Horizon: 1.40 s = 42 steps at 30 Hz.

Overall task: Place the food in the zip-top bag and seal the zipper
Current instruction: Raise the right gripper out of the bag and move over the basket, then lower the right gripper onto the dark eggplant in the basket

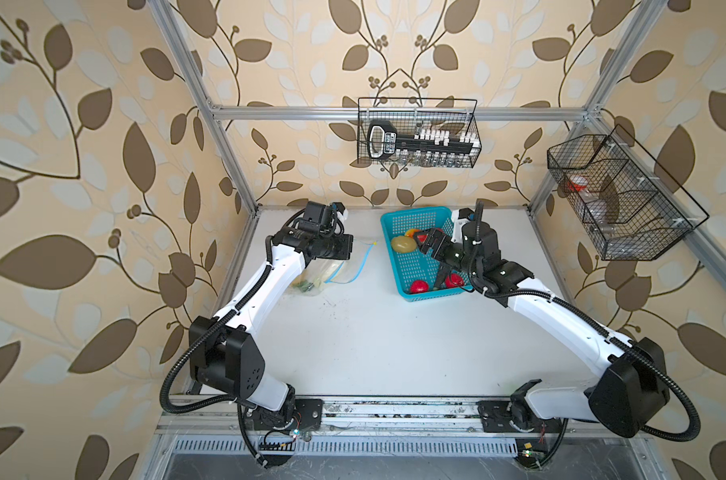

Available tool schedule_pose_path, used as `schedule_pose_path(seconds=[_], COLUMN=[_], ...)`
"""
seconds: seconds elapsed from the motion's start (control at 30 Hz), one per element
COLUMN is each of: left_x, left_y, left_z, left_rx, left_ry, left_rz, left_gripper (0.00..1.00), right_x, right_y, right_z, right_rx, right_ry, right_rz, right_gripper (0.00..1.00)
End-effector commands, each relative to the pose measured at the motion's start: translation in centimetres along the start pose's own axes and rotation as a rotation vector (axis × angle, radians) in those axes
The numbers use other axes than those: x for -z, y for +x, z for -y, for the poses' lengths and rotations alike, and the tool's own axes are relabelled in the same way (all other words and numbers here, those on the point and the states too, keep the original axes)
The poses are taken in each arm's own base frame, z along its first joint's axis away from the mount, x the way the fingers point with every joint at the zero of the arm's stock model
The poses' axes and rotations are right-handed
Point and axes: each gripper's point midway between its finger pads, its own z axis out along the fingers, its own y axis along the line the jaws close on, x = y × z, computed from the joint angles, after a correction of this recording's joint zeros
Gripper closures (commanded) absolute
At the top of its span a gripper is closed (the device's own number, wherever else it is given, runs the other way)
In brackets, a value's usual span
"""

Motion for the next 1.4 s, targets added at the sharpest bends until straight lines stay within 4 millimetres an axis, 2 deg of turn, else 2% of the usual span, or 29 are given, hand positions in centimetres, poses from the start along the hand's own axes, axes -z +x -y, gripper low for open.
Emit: schedule_pose_path(seconds=[0.0,0.1,0.23,0.43,0.77,1.0,1.37], left_x=[1.5,1.4,1.6,0.9,0.9,-0.5,-0.3], left_y=[-1.5,-1.7,-2.5,-1.2,-0.5,1.4,1.5], left_z=[1.0,1.4,1.8,1.1,-0.6,-0.7,-1.9], left_rx=[-0.016,-0.005,-0.025,-0.036,-0.039,0.018,0.074], left_ry=[0.043,0.063,0.081,0.056,-0.022,0.035,0.040], left_rz=[0.041,0.021,0.050,0.014,0.062,0.003,0.003], left_gripper=[1.00,1.00,1.00,1.00,1.00,1.00,1.00], right_x=[-0.3,-1.1,-2.6,-4.2,-5.7,-6.8,-8.0], right_y=[0.5,0.9,1.7,2.6,3.5,4.0,3.6], right_z=[2.8,3.5,3.4,3.3,7.0,9.1,12.5], right_rx=[-0.009,0.023,0.069,0.088,0.018,0.093,0.180], right_ry=[0.170,0.243,0.278,0.306,0.417,0.552,0.740], right_rz=[-0.042,-0.107,-0.167,-0.150,-0.207,-0.302,-0.357], right_gripper=[0.00,0.00,0.00,0.00,0.00,0.00,0.00])
